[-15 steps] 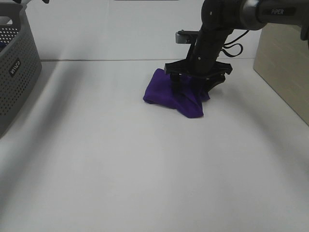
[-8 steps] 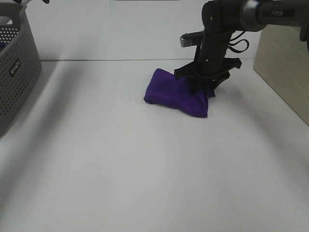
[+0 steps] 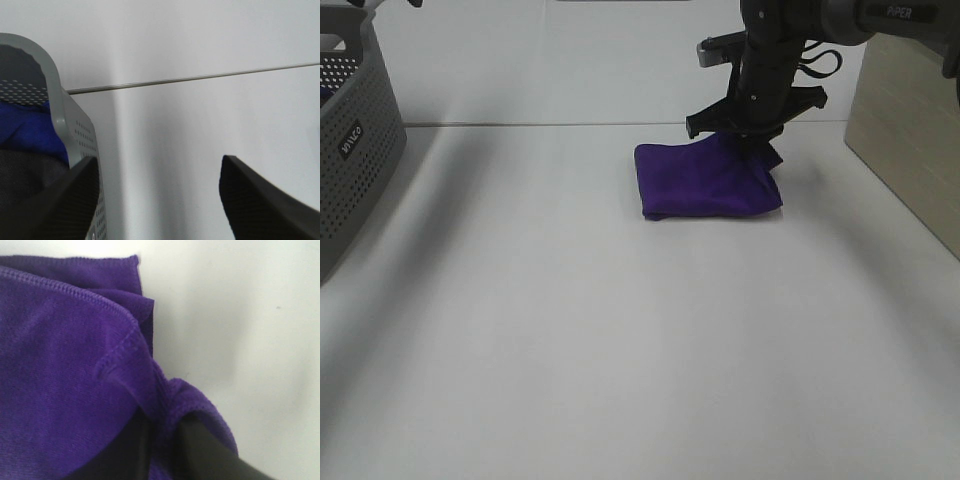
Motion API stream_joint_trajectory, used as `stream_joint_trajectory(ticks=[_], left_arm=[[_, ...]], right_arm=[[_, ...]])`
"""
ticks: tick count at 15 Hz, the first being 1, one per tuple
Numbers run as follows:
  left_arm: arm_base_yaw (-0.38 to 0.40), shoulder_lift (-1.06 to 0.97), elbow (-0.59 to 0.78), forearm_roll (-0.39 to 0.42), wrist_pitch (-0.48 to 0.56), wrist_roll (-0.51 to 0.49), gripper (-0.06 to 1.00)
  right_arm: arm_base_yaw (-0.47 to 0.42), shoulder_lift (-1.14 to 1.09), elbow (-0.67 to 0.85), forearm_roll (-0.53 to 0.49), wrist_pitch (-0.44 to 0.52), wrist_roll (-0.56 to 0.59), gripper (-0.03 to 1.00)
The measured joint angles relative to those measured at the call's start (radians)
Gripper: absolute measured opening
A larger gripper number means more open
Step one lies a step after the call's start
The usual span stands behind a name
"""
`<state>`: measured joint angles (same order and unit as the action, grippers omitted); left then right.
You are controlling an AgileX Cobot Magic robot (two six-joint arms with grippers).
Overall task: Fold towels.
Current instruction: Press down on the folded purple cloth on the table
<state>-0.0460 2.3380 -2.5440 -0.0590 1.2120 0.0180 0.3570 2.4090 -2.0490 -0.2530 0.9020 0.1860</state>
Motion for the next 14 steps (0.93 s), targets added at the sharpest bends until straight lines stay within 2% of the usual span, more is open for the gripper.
stream_joint_trajectory(ticks=[3, 6, 10, 11, 12, 14], left_arm=[[0.0, 0.0, 0.0, -0.012, 0.0, 0.0, 0.63], [0.0, 0.0, 0.0, -0.041, 0.0, 0.0, 0.63], [0.0, 0.0, 0.0, -0.05, 0.0, 0.008, 0.63], [0.0, 0.0, 0.0, -0.05, 0.0, 0.008, 0.63], [0.0, 0.0, 0.0, -0.05, 0.0, 0.008, 0.63], [0.0, 0.0, 0.0, -0.053, 0.0, 0.008, 0.63]], right_arm=[[0.0, 0.001, -0.025, -0.034, -0.001, -0.001, 0.12], [0.0, 0.013, -0.025, -0.036, -0.017, -0.019, 0.04], [0.0, 0.015, -0.025, -0.055, -0.05, -0.013, 0.04], [0.0, 0.015, -0.025, -0.059, -0.049, -0.008, 0.11], [0.0, 0.015, -0.025, -0.061, -0.048, -0.003, 0.24], [0.0, 0.015, -0.025, -0.061, -0.04, 0.015, 0.62]])
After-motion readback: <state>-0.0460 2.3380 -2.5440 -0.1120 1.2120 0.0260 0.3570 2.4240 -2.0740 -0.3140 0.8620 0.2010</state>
